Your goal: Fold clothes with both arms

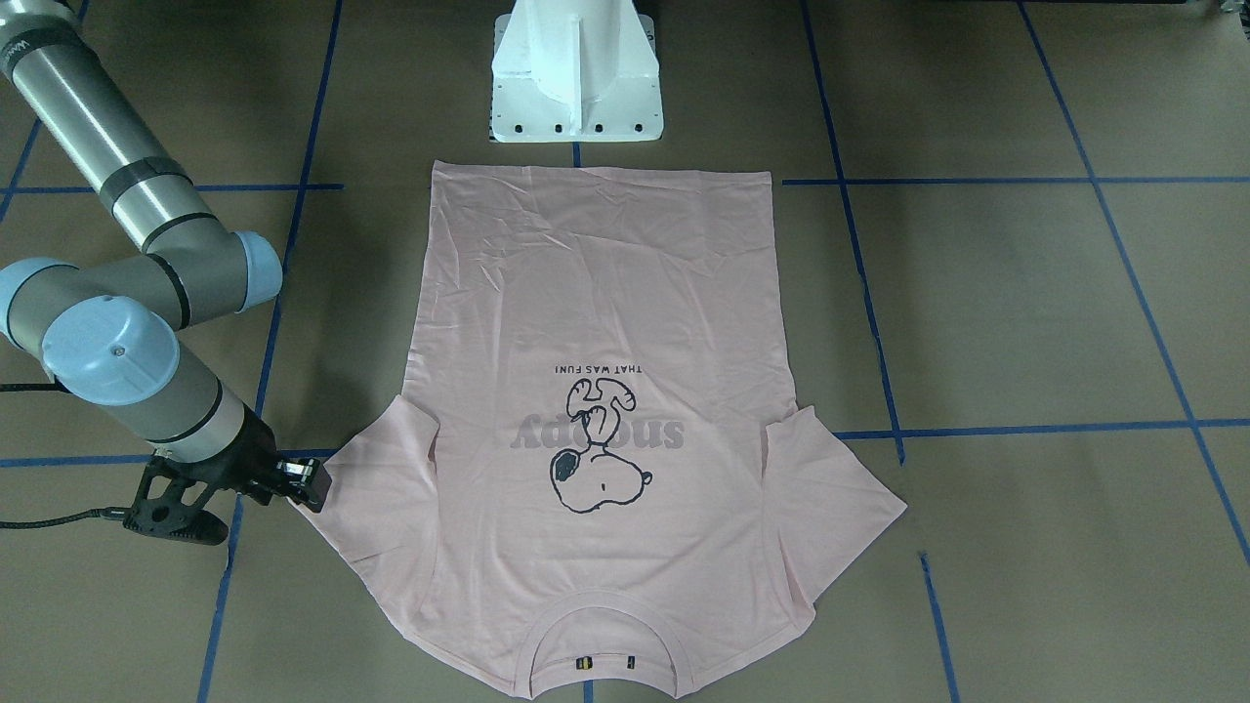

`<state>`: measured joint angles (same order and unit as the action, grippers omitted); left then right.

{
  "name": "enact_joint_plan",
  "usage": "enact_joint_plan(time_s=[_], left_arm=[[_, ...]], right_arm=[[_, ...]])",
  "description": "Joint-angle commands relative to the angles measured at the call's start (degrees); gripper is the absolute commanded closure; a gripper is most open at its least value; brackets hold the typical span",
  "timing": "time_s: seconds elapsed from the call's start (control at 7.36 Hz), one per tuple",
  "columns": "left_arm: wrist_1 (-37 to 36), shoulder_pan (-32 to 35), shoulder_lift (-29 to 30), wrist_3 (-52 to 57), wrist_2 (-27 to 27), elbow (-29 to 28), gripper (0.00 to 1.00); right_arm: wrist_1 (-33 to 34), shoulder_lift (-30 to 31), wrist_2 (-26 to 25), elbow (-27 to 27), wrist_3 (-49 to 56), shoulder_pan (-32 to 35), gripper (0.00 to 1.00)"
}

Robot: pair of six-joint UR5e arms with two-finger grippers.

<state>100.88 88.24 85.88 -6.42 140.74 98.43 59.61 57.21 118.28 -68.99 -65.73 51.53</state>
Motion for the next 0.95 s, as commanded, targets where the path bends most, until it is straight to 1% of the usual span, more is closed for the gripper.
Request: enact_joint_plan(time_s=[0.0,0.27,0.41,0.54,0.82], left_arm=[[0.2,0.0,-0.1,0.0,0.5,0.0,0.0],[0.29,0.0,-0.1,0.0,0.59,0.0,0.0],[0.29,0.0,-0.1,0.0,0.59,0.09,0.0],[0.29,0.0,-0.1,0.0,0.59,0.0,0.0],[0.29,0.0,-0.1,0.0,0.59,0.09,0.0]], right_arm=[[-0.11,-0.09,-0.51,0.88,-0.19,-0.47,0.39],[-0.02,-0.09,-0.51,0.97,-0.19,-0.47,0.46],[-0.02,-0.09,-0.51,0.97,-0.19,-0.47,0.82],[-0.11,-0.09,-0.51,0.88,-0.19,-0.47,1.0],[-0.11,-0.17,-0.42,0.71,-0.19,-0.47,1.0]])
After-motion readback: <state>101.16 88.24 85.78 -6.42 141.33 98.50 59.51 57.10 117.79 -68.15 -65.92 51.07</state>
